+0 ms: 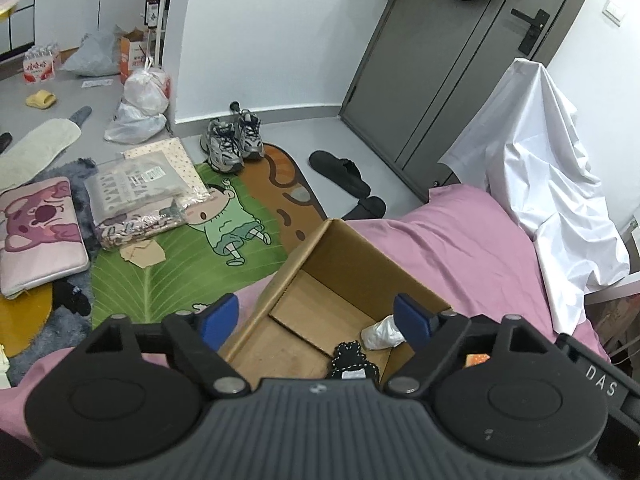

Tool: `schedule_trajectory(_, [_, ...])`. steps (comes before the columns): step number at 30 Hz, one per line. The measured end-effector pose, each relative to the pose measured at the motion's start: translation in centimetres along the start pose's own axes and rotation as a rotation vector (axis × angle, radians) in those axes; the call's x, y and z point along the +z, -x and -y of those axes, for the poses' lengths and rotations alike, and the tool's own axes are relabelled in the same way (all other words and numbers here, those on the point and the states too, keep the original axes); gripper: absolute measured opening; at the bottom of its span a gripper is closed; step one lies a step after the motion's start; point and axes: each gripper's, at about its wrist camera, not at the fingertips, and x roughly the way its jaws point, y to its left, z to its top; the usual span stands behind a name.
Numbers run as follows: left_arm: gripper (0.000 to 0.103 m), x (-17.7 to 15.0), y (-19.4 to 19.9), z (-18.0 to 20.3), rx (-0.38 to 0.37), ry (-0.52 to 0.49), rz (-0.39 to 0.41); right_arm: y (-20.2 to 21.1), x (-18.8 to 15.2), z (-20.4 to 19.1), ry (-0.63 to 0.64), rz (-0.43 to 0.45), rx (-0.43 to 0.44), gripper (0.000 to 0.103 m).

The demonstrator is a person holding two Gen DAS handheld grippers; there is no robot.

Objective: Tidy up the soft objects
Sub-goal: 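Carry the black-and-white plush with the left gripper into the cardboard box, then open the left gripper to release the plush and withdraw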

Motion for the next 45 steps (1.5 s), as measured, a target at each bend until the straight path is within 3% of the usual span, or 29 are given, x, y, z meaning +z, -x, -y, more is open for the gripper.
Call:
schedule_trajectory(9, [0.091, -0.4, 3.2, 0.3, 0.011, -0.065, 0.06, 1.5, -0.3, -0.3, 0.035, -0.032, -0.031, 0.094])
schedule_trajectory(18, [0.092, -1.0, 5.2, 1.5, -0.017, -0.131, 0.048, 3.1, -0.3, -0.3, 0.047, -0.052, -0.034, 0.103])
schedule_trajectory(26, [0.097, -2.0, 6.3, 3.0, 0.01, -0.208, 0.028, 4.5, 0.1, -0.1, 0.054, -0.055, -0.026, 0.103])
schedule_trajectory(45, [0.099, -4.7, 7.4, 6.5, 0.039, -0.225, -0.019, 7.1, 0.2, 3.3, -0.038, -0.086, -0.039, 0.103])
